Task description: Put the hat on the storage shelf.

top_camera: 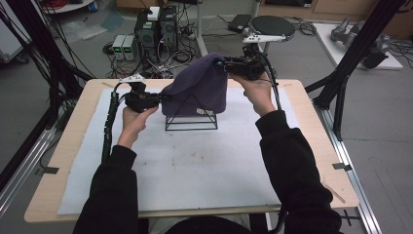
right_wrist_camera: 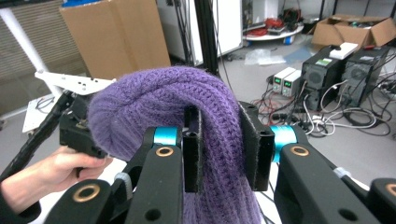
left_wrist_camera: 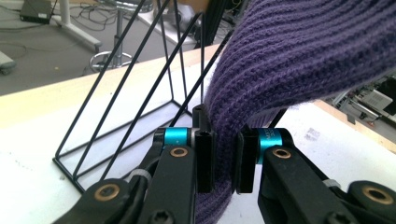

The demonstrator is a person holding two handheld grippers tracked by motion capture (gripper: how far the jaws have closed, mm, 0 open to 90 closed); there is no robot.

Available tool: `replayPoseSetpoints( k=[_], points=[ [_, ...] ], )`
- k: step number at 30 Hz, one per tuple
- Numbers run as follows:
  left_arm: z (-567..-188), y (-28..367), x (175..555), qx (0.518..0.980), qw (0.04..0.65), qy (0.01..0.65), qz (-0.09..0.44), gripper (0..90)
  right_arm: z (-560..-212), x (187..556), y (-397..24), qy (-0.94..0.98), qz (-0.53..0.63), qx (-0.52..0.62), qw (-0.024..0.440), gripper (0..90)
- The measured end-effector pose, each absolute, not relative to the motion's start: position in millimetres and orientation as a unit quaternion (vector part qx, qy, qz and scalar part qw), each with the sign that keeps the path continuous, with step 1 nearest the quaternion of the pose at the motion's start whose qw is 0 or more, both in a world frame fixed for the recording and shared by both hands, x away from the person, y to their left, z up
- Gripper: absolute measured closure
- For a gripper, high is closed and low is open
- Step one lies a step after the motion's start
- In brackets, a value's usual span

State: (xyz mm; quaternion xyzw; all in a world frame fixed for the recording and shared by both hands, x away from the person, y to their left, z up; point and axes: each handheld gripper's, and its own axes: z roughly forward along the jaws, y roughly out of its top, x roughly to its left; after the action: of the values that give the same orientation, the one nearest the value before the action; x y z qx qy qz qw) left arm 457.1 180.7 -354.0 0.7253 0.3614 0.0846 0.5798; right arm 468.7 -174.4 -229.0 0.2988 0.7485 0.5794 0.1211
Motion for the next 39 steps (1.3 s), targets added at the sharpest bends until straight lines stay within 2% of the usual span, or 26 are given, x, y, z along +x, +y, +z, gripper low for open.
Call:
replayPoseSetpoints(
  k=[12,28,39],
  points=[
    [-369.4,182.9,455.6,0.731,0.561,0.380,0.080,81.8,-268.3,467.4,-182.7,0.746,0.580,0.310,0.107,73.6],
    [-401.2,183.6,457.4,0.726,0.554,0.403,0.059,80.5,-284.3,466.6,-174.1,0.761,0.548,0.331,0.103,72.2],
    [-409.1,187.5,458.5,0.725,0.549,0.413,0.045,78.2,-291.7,466.0,-168.2,0.763,0.542,0.336,0.105,69.5]
  ],
)
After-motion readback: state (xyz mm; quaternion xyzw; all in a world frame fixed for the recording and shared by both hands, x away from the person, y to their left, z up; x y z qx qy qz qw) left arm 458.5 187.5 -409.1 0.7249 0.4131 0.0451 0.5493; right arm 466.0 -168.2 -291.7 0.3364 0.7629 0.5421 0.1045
